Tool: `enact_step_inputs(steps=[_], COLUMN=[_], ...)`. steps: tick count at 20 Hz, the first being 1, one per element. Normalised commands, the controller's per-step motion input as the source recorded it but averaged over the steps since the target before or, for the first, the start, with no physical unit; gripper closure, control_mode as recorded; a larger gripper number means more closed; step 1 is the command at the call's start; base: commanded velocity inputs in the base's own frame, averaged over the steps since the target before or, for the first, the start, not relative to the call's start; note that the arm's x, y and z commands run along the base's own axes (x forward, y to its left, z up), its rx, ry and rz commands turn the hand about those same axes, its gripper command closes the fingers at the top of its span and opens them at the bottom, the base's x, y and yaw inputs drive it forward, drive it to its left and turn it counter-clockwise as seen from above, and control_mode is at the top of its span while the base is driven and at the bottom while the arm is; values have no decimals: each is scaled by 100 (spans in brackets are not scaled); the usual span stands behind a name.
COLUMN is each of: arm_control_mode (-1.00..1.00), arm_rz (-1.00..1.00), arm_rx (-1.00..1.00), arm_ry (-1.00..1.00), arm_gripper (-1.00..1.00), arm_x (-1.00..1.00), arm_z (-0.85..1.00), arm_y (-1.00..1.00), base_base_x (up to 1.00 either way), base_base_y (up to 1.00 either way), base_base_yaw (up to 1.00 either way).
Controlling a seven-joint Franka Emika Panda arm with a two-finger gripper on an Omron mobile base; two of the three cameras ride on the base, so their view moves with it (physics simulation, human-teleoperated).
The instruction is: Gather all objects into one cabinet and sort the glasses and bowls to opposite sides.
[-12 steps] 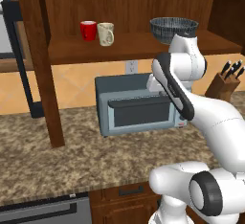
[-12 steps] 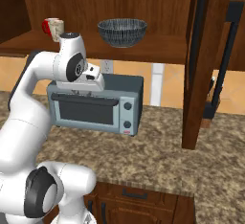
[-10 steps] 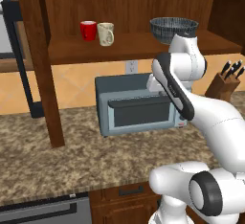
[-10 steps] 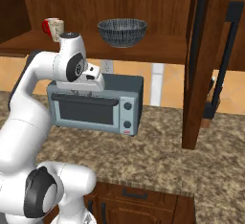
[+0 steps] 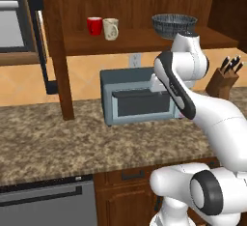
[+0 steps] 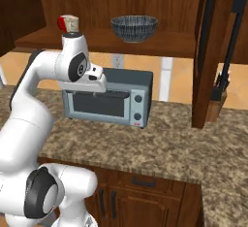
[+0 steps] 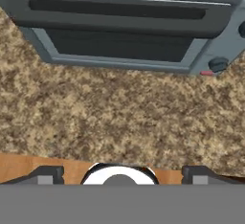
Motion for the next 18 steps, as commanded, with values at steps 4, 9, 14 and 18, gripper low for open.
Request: enact_step_inputs(steps=[4,9,14,18], arm_control_mode=[100,100,100,100], arm_rz=[0,0,0,0], arm_rx=[0,0,0,0], arm_ry=[0,0,0,0], arm_gripper=[-100,-100,-100,-100], arm_x=[0,0,0,0], arm_z=[0,0,0,0], arm_y=[0,0,0,0], base_base_x=[-78,-70,-65,-44], base_base_y=[52,63,69,84], base_base_yaw=[18,27,34,47])
